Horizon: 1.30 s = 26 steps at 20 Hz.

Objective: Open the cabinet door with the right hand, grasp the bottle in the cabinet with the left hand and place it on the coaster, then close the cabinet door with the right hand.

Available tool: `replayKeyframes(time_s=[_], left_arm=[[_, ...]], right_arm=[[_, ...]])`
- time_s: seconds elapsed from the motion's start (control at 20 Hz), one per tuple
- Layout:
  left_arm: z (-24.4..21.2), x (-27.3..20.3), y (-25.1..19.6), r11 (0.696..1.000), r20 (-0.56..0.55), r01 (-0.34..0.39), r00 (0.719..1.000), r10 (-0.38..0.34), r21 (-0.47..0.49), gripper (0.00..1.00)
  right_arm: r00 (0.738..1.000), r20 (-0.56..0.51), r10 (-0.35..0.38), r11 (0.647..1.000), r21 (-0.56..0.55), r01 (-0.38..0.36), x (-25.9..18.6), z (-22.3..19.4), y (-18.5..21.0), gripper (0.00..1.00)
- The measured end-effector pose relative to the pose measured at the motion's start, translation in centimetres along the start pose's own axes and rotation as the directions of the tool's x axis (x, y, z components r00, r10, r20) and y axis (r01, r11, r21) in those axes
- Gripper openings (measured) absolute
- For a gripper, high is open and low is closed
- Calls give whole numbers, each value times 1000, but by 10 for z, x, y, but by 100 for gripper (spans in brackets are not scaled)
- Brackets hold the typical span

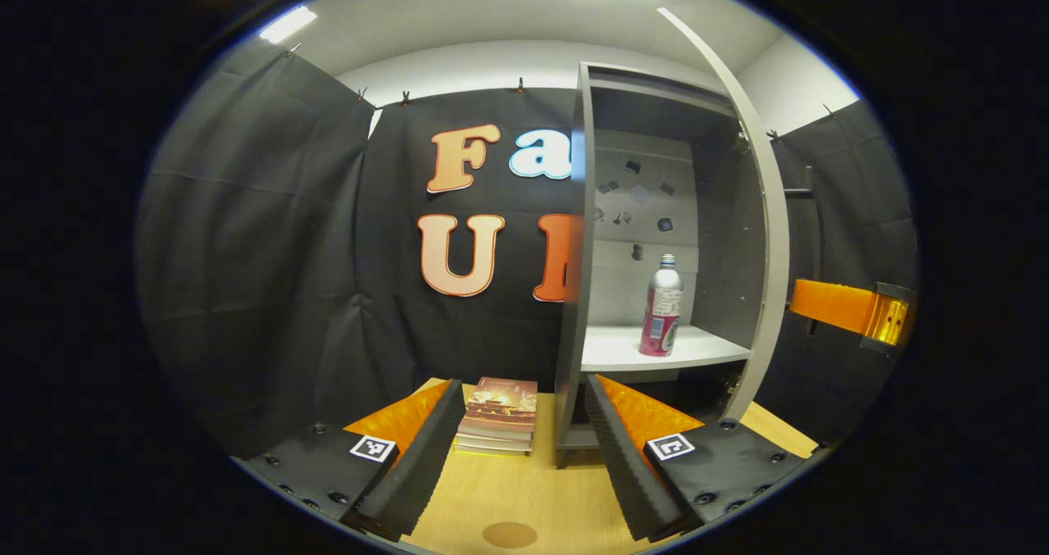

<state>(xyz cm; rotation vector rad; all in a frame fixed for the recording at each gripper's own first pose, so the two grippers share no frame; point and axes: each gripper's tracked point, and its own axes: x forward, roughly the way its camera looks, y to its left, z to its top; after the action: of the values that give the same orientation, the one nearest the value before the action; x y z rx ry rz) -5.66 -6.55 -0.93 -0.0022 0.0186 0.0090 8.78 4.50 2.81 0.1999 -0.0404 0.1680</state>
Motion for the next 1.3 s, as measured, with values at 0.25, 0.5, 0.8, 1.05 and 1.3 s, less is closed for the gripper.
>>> replayKeyframes(time_s=[0.25, 0.5, 0.8, 1.05, 1.3], left_arm=[[-7, -30, -27, 1000, -12, 5, 1000, -4, 17, 96], [0, -34, -58, 996, -10, 83, 996, -83, 28, 93], [13, -21, -92, 984, 21, 176, 984, -177, 25, 96], [8, -16, -91, 980, 11, 199, 980, -199, 30, 96], [8, -10, -99, 973, 8, 230, 973, -230, 13, 96]], right_arm=[[998, -33, 59, 998, 28, -58, -4, 0, -10, 22], [999, -31, -23, 1000, 19, 24, -7, 0, -21, 33], [992, -52, -116, 993, 13, 117, -11, 0, -34, 41], [966, -41, -254, 967, -20, 253, -16, 0, -57, 41], [926, -28, -377, 925, -51, 376, -20, 2, -90, 41]])
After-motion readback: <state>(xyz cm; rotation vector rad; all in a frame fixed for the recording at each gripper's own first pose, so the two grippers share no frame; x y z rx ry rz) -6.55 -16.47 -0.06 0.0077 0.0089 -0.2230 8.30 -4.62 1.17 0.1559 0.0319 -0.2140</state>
